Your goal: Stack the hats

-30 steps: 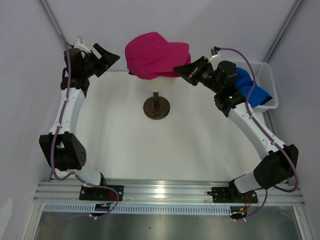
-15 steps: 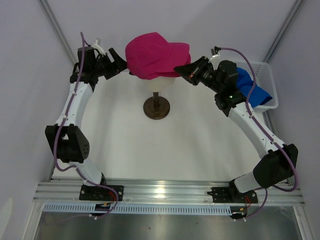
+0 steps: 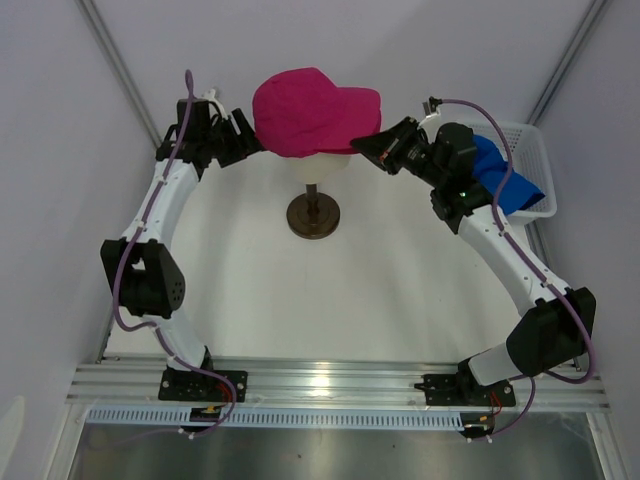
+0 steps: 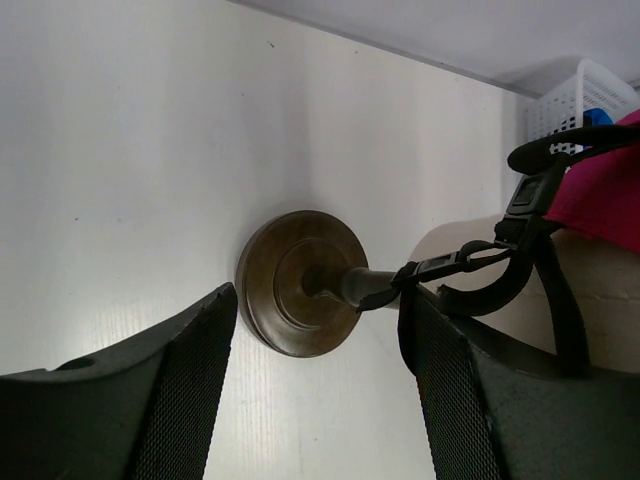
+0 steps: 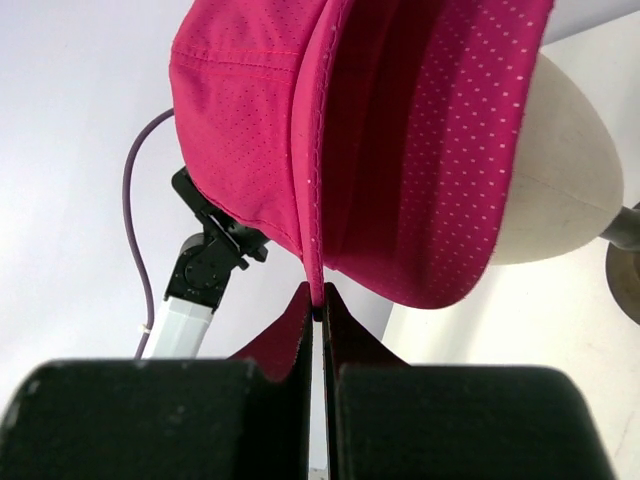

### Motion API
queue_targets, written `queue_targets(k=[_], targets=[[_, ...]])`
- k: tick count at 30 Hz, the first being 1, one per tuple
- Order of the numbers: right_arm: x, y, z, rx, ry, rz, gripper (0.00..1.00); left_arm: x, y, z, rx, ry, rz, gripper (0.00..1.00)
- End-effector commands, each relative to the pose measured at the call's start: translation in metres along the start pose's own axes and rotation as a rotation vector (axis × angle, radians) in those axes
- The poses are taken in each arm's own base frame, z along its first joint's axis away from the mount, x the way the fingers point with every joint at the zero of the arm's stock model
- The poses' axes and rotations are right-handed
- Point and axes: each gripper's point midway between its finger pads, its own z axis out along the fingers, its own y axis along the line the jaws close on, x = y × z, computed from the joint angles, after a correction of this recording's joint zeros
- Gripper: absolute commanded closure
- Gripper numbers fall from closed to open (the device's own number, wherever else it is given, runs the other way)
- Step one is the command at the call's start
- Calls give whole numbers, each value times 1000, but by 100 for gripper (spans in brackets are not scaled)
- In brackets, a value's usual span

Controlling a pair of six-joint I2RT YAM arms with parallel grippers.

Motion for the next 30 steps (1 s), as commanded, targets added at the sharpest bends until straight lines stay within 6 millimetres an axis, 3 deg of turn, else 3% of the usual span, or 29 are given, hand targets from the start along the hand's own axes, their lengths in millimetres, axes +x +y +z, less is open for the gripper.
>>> queue_targets(k=[1,6,9,10,11,13,14,21,24,26,30], targets=[[1,-9,-8,42,4,-22,100,8,10,0,-43,13,6,29],[-2,-8,-9,41,9,-30,100,2,5,-10,-27,-16,11,29],[-6,-5,-5,46,21,-54,100,-15,-6,-30,35,-69,-7,27],[-9,4,-5,23,26,-65,100,-23,-13,-38,68,-98,-16,27],[-7,-4,-3,50,45,-55,100,-29,-15,-45,101,-105,-27,26],[-10,0,-2,47,59,-57,100,-37,-27,-57,147,-130,-38,25],[-11,-2,0,48,64,-59,100,-47,-18,-65,146,-150,-59,24],[-14,6,1,34,78,-73,100,-77,-29,-106,208,-251,-77,18],[-12,5,4,30,98,-67,100,-84,-43,-103,283,-237,-85,17],[-11,5,4,29,104,-66,100,-77,-56,-97,341,-193,-72,18],[-16,11,5,18,99,-76,100,-59,-58,-73,314,-114,-42,19]])
